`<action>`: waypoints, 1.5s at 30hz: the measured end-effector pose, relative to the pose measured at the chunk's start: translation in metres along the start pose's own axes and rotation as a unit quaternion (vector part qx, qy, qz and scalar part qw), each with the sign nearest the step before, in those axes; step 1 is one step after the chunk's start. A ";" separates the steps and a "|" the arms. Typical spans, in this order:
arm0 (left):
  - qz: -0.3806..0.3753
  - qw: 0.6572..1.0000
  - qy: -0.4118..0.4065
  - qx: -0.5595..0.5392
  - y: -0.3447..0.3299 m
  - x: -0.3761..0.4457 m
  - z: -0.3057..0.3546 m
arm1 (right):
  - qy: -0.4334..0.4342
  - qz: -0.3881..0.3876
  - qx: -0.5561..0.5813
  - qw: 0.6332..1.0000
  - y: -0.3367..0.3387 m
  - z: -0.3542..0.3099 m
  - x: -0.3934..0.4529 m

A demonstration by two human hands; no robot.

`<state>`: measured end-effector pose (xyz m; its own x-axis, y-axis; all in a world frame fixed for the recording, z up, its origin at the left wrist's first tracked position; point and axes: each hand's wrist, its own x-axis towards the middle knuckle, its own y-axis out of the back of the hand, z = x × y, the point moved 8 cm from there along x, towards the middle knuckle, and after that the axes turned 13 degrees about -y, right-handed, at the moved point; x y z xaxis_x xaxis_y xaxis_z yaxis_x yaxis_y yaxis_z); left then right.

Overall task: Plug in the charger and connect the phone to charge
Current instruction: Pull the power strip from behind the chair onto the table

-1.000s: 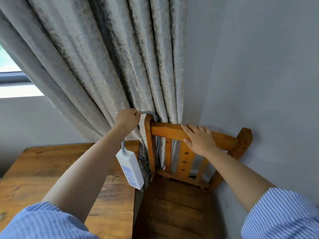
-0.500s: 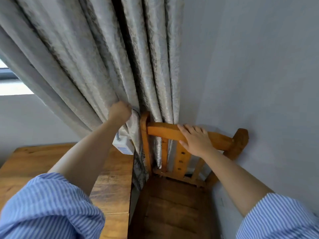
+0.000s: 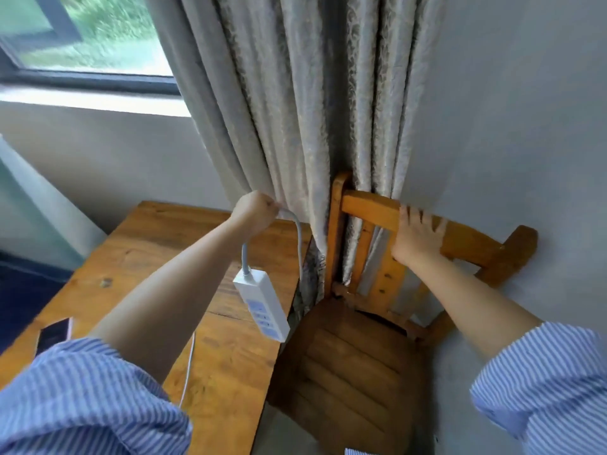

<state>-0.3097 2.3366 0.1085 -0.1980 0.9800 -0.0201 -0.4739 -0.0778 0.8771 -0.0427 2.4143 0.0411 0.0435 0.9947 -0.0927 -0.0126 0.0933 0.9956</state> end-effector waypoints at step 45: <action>-0.183 0.978 -0.093 -0.045 0.009 -0.187 -0.306 | 0.123 -0.124 0.312 0.934 -0.034 -0.272 -0.245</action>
<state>-0.5392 2.0961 -0.0266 0.1550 0.9607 -0.2302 -0.5593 0.2774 0.7812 -0.3251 2.1787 0.0251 -0.2628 0.9330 -0.2459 0.5551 0.3547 0.7524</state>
